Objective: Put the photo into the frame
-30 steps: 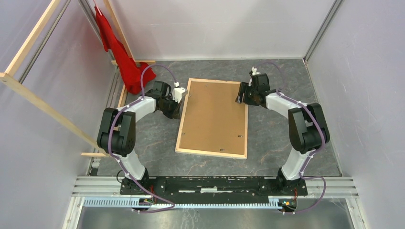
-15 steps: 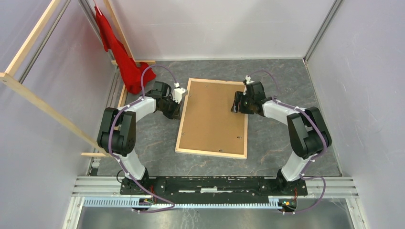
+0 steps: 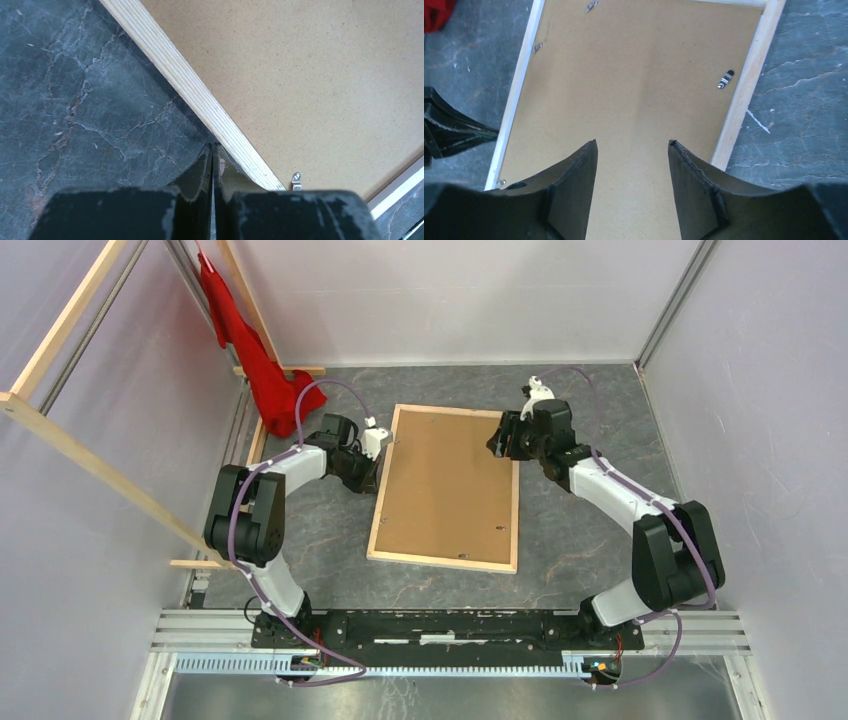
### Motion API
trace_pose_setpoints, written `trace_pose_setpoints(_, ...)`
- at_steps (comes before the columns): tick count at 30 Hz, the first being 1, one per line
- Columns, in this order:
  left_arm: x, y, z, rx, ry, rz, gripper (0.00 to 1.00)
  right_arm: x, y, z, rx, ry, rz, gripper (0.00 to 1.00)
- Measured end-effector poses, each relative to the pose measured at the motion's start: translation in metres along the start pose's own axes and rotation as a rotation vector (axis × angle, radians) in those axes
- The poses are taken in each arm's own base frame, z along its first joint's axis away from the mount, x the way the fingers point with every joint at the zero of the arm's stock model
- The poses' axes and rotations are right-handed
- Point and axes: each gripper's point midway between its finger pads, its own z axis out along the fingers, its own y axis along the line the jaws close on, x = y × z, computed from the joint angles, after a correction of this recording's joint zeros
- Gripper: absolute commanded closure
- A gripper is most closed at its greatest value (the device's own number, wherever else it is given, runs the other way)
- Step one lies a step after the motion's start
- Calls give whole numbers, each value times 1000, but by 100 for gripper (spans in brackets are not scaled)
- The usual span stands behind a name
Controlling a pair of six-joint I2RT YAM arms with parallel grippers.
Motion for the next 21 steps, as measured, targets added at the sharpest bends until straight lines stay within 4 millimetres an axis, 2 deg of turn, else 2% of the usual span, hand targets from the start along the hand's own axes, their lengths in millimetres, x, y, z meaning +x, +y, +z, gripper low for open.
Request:
trace_pose_setpoints(2,3,-2,1,8,3,-4,94,-1,-3,-3,-14,-25,12,60)
trace_pose_setpoints(3,4,-3,2,18,1,-7,95,-1,-5,-2,-15,-30,21,64)
trace_pose_setpoints(4,5,-5,2,25,1,-8,95,1,-6,-1,-16,-30,23,64)
trace_pose_setpoints(5,7,-6,3,33,2,-10,95,3,-7,0,-19,-26,28,59)
trace_pose_setpoints(6,9,-8,4,43,4,-13,96,5,-6,0,-23,-22,29,51)
trace_pose_setpoints(7,12,-10,5,51,7,-16,96,7,-5,1,-29,-18,30,48)
trace_pose_setpoints(10,15,-17,5,80,3,-20,96,15,2,1,-70,-16,31,56)
trace_pose_setpoints(12,18,-20,5,93,2,-23,96,29,10,0,-102,4,31,61)
trace_pose_setpoints(16,21,-25,4,111,6,-29,96,71,58,-3,-224,75,13,69)
trace_pose_setpoints(19,24,-28,2,122,15,-37,93,120,112,-12,-347,149,-18,63)
trace_pose_setpoints(21,25,-32,-1,134,20,-42,89,147,137,-18,-397,192,-34,60)
